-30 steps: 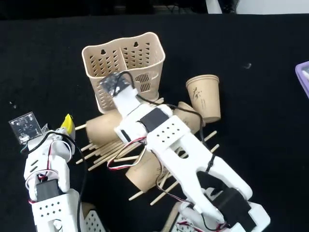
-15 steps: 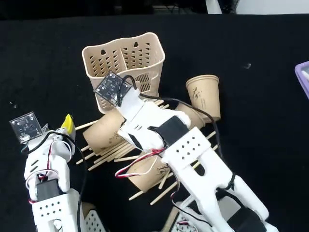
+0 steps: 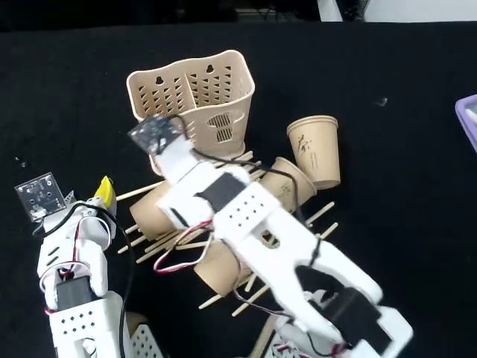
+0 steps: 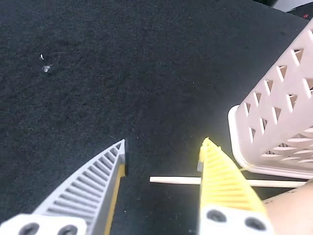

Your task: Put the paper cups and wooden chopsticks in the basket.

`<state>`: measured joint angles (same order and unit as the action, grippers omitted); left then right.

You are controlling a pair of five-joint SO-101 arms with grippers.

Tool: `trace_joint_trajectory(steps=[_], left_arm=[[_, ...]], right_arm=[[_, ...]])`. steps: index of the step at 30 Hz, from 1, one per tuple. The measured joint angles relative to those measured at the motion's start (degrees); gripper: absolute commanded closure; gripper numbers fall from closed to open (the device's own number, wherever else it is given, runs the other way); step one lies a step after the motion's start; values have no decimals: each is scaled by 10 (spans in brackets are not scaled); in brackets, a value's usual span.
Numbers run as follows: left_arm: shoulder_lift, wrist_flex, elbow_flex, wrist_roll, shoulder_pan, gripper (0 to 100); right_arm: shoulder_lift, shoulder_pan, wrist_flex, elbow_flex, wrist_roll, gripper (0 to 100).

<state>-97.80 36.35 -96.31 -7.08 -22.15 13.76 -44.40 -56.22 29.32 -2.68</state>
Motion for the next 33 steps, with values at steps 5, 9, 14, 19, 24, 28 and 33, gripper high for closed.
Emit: trace_joint_trajectory(steps=[5,9,14,19,24,28,33], left_arm=[[0,0,0,0,0,762],[0,0,0,0,0,762],[0,0,0,0,0,762],[0,0,0,0,0,762],[0,0,0,0,0,762],[0,0,0,0,0,762],[0,0,0,0,0,762]], right_arm=[[-24,-3,3,-3,0,791],[-29,-4,3,-4,0,930],[-23,-5,0,-4,-62,989],[22,-3,-25,-4,-86,988],[91,-3,-68,-4,-126,988],[119,-4,-128,-6,-179,988],[113,-4,-172,-9,-198,986]])
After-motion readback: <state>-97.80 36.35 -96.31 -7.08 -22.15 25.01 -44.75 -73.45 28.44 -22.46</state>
